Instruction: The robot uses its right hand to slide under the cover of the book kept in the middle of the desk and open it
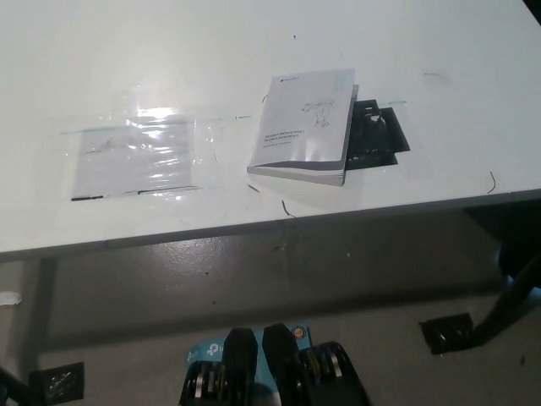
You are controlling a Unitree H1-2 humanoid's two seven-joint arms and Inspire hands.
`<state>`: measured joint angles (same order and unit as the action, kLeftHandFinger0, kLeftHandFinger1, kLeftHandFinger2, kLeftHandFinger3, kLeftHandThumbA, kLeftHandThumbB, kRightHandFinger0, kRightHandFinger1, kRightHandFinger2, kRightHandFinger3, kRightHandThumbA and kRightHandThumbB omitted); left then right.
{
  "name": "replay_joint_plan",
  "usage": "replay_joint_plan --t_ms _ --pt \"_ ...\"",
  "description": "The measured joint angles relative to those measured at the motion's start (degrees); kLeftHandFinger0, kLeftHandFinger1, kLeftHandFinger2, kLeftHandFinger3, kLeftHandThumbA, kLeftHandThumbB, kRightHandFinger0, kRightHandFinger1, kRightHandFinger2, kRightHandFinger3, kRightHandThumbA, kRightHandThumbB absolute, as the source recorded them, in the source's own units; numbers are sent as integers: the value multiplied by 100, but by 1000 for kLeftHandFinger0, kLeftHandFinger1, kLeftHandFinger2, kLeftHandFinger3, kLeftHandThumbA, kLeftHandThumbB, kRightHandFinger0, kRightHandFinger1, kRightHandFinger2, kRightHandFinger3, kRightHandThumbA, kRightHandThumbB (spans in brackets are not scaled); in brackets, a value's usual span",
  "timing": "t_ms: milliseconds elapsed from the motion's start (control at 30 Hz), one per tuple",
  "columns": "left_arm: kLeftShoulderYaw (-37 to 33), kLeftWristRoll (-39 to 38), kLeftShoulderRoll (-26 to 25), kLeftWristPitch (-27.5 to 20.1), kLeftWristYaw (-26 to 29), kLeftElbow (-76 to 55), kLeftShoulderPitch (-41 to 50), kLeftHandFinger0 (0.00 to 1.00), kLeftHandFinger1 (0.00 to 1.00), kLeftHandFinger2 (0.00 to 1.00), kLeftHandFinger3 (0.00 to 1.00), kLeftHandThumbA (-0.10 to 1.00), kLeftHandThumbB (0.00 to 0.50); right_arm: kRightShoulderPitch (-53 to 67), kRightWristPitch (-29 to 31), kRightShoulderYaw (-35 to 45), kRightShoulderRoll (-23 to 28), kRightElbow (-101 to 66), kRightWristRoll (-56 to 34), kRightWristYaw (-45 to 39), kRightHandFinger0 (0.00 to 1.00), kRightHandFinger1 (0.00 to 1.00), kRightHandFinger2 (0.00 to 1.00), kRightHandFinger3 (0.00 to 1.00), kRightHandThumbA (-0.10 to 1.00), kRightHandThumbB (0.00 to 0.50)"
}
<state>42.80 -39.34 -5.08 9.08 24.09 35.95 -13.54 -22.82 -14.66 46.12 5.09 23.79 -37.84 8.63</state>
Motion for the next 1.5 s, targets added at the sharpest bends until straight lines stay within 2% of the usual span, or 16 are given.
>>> replay_joint_plan --t_ms 133,167,200,300,333,500,600,667,733,800,867,1033,1200,1267,1400,1500 --pt "0 -2 0 -3 0 5 -3 1000 1000 1000 1000 1000 0 6 221 -105 -103 472 42 40 696 744 866 1000 956 129" --pt "-1 -2 -2 -4 0 22 -10 1000 1000 1000 1000 1000 0 6 295 -150 -162 642 65 55 705 745 869 1000 896 86" --pt "-3 -2 -1 -4 -1 25 -10 1000 1000 1000 1000 1000 0 6 342 -192 -197 764 79 63 678 728 859 1000 943 143" --pt "-17 -2 -2 -10 -17 38 -8 1000 1000 1000 1000 1000 0 4 519 -356 -302 1207 119 75 633 697 847 1000 931 160" --pt "-24 -3 -1 -11 -31 40 -9 1000 1000 1000 1000 1000 0 4 578 -399 -344 1332 129 75 607 698 804 1000 914 182" --pt "-50 -5 3 -13 -69 40 -43 1000 989 996 1000 1000 0 -5 825 -581 -574 1629 188 77 623 675 779 1000 902 171" --pt "-61 0 3 -17 -69 36 -84 1000 993 998 1000 1000 0 -16 961 -698 -683 1792 225 85 614 645 759 944 897 185" --pt "-73 0 9 -20 -71 36 -102 1000 999 1000 1000 1000 0 -19 1015 -771 -754 1882 244 95 654 700 783 956 912 174" --pt "-87 0 12 -20 -73 35 -102 1000 1000 1000 1000 1000 0 -21 1085 -853 -785 1957 263 99 608 689 799 1000 922 159" --pt "-89 0 16 -19 -72 31 -101 1000 1000 1000 1000 1000 0 -18 1150 -965 -813 1996 290 99 551 645 777 1000 928 172" --pt "-95 -1 16 -17 -71 30 -102 1000 991 1000 1000 1000 0 -19 1218 -1077 -846 2026 331 99 573 690 801 1000 937 160" --pt "-15 -56 15 3 -106 -285 91 1000 1000 1000 1000 1000 0 -44 1408 -1450 -1011 2292 458 80 600 686 810 1000 969 138" --pt "228 -162 -13 32 -108 -556 423 1000 984 1000 1000 1000 0 -46 1565 -1784 -1235 2554 614 75 555 630 767 1000 867 139" --pt "305 -200 -14 33 -102 -564 426 1000 998 1000 1000 1000 0 -54 1619 -1837 -1303 2556 653 77 593 646 782 1000 874 152" --pt "346 -236 -24 34 -102 -597 382 1000 953 998 1000 1000 0 -118 1698 -1953 -1380 2547 711 76 579 636 768 1000 856 149" --pt "330 -237 -28 31 -109 -585 266 949 919 986 1000 1000 0 -141 1739 -1980 -1356 2541 736 78 545 630 766 1000 862 146"
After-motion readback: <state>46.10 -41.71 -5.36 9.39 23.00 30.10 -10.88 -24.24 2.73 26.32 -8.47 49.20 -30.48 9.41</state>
